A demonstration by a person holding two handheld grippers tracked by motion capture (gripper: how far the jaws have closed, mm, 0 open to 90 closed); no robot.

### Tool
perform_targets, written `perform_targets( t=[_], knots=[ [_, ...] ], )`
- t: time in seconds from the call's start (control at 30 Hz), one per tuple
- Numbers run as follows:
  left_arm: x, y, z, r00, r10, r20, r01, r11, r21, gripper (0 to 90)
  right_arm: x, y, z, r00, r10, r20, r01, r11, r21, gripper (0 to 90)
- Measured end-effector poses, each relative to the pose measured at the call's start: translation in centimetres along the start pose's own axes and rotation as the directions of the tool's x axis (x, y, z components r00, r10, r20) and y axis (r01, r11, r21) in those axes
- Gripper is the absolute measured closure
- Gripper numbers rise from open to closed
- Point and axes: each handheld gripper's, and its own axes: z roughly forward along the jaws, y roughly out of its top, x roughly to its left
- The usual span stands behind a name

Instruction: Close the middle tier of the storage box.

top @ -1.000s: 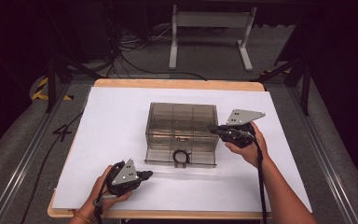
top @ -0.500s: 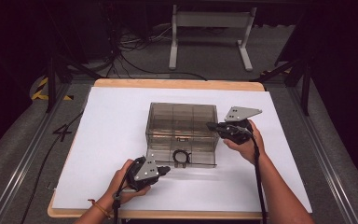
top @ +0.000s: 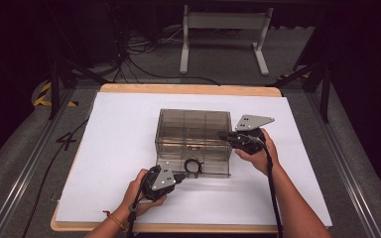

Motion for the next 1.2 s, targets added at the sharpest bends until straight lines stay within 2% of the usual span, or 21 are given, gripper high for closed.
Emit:
perform_targets(
  t=[0.3, 0.7, 1.2],
  knots=[
    [0.00, 0.09, 0.07, 1.0000, 0.004, -0.001, -0.004, 1.0000, -0.004, 90.0, -0.15, -0.17, 0.20, 1.0000, 0.001, 0.004, -0.001, 1.000, 0.009, 90.0],
    [0.39, 0.20, 0.36, 0.9998, 0.006, -0.020, -0.006, 1.0000, 0.001, 90.0, -0.48, -0.47, 0.15, 0.9995, 0.028, -0.011, -0.028, 1.000, -0.002, 90.0],
    [0.91, 0.74, 0.85, 0.9994, -0.005, -0.035, 0.005, 1.0000, -0.005, 89.9, -0.28, -0.45, 0.18, 0.9998, 0.019, 0.002, -0.019, 1.000, 0.000, 90.0]
  ],
)
